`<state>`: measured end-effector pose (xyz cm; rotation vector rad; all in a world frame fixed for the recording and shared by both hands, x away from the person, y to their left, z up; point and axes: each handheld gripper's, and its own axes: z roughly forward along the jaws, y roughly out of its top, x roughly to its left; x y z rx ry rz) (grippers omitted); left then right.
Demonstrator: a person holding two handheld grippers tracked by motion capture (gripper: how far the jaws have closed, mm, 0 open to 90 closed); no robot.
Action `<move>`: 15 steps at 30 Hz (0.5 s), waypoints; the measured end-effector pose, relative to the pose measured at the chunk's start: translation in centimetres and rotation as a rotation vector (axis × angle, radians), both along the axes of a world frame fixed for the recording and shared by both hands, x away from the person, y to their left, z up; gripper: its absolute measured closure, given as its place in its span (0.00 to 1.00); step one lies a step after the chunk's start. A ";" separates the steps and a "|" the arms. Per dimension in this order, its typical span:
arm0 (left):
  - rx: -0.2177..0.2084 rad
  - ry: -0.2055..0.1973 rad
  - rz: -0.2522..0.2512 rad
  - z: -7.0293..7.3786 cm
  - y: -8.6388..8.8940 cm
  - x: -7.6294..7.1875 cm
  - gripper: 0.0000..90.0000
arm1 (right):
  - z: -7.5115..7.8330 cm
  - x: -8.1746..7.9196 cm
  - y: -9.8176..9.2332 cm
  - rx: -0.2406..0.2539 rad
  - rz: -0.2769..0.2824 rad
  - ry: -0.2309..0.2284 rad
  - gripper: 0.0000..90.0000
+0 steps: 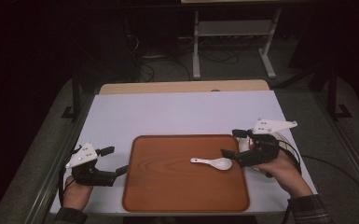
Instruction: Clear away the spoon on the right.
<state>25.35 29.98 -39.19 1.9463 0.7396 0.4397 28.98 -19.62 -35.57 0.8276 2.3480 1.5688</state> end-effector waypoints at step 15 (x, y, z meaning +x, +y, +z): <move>0.005 -0.001 -0.006 0.0 -0.2 0.1 0.14 | 0.0 -1.1 -2.2 0.038 -0.025 -0.025 0.15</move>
